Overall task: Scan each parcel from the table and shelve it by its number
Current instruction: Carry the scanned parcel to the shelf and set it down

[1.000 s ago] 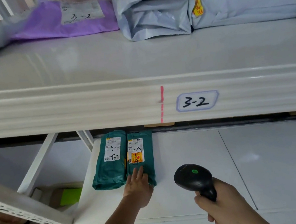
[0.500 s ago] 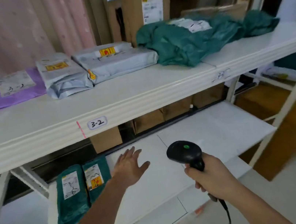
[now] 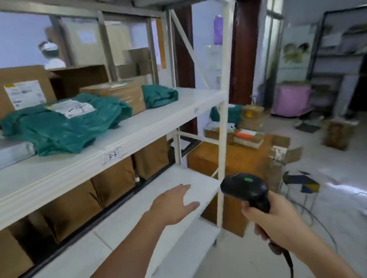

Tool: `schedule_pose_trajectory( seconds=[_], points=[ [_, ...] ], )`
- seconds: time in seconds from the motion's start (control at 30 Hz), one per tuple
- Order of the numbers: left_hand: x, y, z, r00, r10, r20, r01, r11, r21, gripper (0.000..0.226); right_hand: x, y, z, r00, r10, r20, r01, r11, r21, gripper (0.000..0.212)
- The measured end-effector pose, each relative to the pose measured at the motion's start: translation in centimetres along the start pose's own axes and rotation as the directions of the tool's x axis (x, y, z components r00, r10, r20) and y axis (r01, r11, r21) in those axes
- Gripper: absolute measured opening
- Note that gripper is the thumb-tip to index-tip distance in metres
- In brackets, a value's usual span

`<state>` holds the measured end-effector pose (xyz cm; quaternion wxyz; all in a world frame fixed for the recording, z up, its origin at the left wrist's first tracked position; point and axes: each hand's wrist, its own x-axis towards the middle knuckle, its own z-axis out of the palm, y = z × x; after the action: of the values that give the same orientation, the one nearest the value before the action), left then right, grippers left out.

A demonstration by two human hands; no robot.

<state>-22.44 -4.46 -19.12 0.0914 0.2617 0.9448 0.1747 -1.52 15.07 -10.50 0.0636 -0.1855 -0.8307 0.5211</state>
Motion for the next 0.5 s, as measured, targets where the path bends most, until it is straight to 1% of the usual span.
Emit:
schedule_pose_trajectory(
  seconds=[0.13,0.23,0.33,0.5],
  points=[
    [4.6,7.7,0.8,0.998,0.069,0.009,-0.07,0.998,0.011,0.073,1.7,1.7,-6.1,0.995,0.037,-0.095,-0.037,0.999,-0.002,0.006],
    [7.9,11.8,2.1,0.994,0.112,0.018,-0.112,0.994,-0.008,0.069,2.9,3.3,-9.5,0.987,0.055,-0.15,-0.053,0.998,0.014,0.007],
    [11.4,14.3,3.8,0.992,0.116,0.045,-0.117,0.993,0.004,0.075,4.6,4.9,-12.1,0.983,0.07,-0.171,-0.065,0.997,0.037,0.006],
    [17.6,17.2,5.6,0.991,0.113,0.066,-0.114,0.993,0.011,0.08,9.3,6.8,-15.1,0.977,0.095,-0.193,-0.089,0.995,0.042,0.007]
  ],
)
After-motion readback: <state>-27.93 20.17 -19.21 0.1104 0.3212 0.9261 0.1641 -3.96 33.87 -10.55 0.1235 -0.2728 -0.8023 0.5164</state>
